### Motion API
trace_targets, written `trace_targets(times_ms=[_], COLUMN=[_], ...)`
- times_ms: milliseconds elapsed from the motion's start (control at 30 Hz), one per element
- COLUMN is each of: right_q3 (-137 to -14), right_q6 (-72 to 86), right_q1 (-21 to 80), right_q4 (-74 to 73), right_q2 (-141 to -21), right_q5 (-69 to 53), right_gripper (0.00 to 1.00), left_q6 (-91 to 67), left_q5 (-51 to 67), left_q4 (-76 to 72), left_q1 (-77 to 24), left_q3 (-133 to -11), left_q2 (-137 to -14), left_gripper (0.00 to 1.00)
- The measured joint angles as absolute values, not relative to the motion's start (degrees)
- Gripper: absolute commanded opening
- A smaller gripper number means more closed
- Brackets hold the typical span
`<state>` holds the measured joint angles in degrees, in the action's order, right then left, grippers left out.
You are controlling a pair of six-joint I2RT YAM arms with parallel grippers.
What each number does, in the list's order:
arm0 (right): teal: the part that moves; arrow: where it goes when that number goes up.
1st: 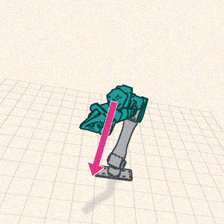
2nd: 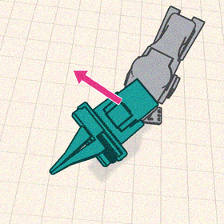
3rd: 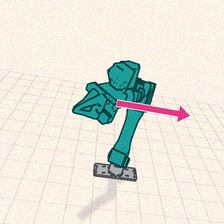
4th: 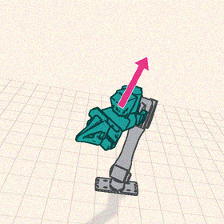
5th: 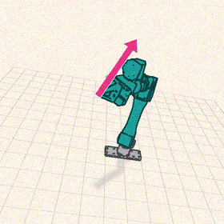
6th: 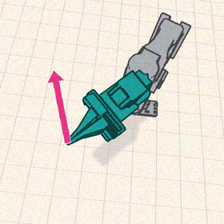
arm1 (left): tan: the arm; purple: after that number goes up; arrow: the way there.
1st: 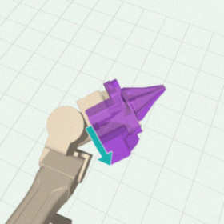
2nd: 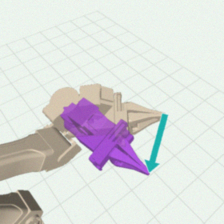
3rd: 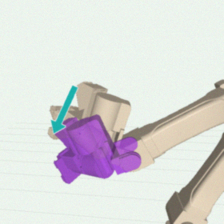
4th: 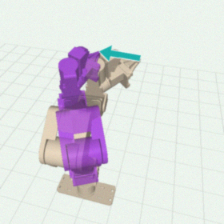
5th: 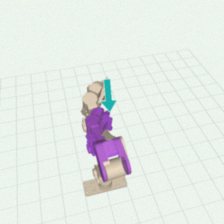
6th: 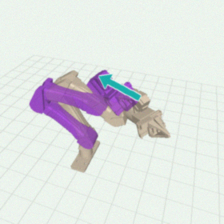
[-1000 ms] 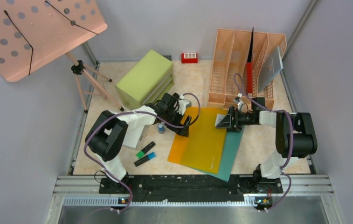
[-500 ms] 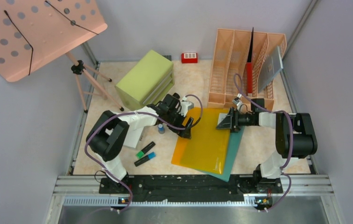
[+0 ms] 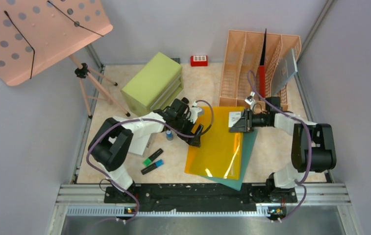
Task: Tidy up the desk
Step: Pick up the folder from the center of the board, then place the folder in the storage box.
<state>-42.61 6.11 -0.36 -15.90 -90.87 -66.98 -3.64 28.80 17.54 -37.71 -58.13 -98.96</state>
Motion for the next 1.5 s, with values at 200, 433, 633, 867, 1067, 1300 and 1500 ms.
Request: trace_targets(times_ms=[200,433,633,867,1067,1300,1500], right_q3=[-49.71,-63.37,-73.45,-78.39,-73.89,-73.14,-72.82], right_q6=[-0.67,-7.07,-5.37,2.09,17.17,25.56,28.67], right_q1=[-0.14,-0.12,-0.12,-0.12,-0.12,-0.08,1.65], right_q4=[-26.09,-37.98,-40.82,-37.34,-21.39,-12.73,-9.17], right_q2=[-85.93,-81.97,-77.71,-75.50,-73.56,-73.23,-73.23], right_q5=[-67.90,-68.77,-68.73,-72.25,-76.31,-77.82,-77.95], right_gripper=[0.00,0.00,0.00,0.00,0.00,0.00,0.00], left_q6=[0.64,4.82,4.60,-2.24,-10.22,-16.43,-18.04], left_q5=[28.95,28.14,27.03,34.50,45.74,54.61,58.15], left_q4=[22.15,30.44,32.27,28.49,19.55,9.85,7.05], left_q1=[-37.69,-34.59,-28.80,-20.73,-18.17,-20.60,-25.21], left_q3=[-59.13,-69.73,-83.99,-85.60,-81.54,-80.25,-81.91], left_q2=[-92.84,-84.99,-79.77,-75.94,-77.47,-80.82,-85.58], left_gripper=[0.94,0.94,0.95,0.99,0.99,0.97,0.59])
